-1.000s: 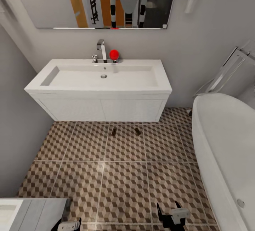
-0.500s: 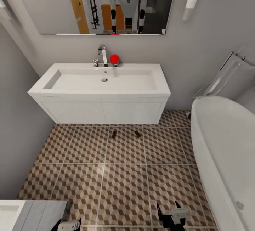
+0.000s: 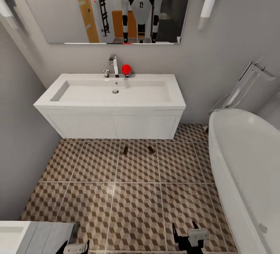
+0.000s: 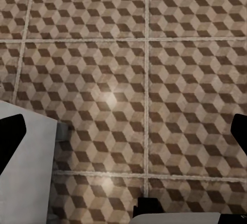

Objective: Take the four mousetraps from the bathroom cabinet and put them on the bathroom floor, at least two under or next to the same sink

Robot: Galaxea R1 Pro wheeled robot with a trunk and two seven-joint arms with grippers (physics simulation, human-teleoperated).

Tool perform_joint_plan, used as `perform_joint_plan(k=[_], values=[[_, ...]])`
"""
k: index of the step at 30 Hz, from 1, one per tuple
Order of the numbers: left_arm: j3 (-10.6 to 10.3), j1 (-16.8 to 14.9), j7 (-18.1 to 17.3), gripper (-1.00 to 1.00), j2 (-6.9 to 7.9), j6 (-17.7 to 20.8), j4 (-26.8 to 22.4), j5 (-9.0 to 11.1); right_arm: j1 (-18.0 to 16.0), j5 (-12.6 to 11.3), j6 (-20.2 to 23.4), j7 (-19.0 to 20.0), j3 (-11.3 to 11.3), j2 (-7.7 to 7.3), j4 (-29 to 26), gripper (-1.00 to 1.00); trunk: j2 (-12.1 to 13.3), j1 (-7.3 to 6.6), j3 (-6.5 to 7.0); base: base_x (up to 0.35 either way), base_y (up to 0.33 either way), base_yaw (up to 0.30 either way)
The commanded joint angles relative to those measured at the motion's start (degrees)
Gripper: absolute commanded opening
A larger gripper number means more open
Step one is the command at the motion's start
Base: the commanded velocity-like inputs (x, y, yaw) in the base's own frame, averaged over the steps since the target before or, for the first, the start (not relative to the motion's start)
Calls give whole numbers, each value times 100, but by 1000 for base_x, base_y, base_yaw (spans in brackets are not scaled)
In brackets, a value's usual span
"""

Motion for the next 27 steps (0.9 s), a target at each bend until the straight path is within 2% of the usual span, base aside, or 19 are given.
perform_joint_plan(k=[1, 15, 27], values=[[-17, -9, 4, 100, 0, -33, 22, 22, -4, -23, -15, -37, 50, 2, 5, 100, 35, -20, 21, 0, 0, 0], [-17, -9, 4, 100, -2, -27, 22, 22, -4, -23, -15, -37, 50, 2, 5, 100, 595, -327, 401, 0, 0, 0], [-17, -9, 6, 100, -3, 46, 22, 22, -4, -23, -15, -37, 50, 2, 5, 100, 595, -327, 512, 0, 0, 0]])
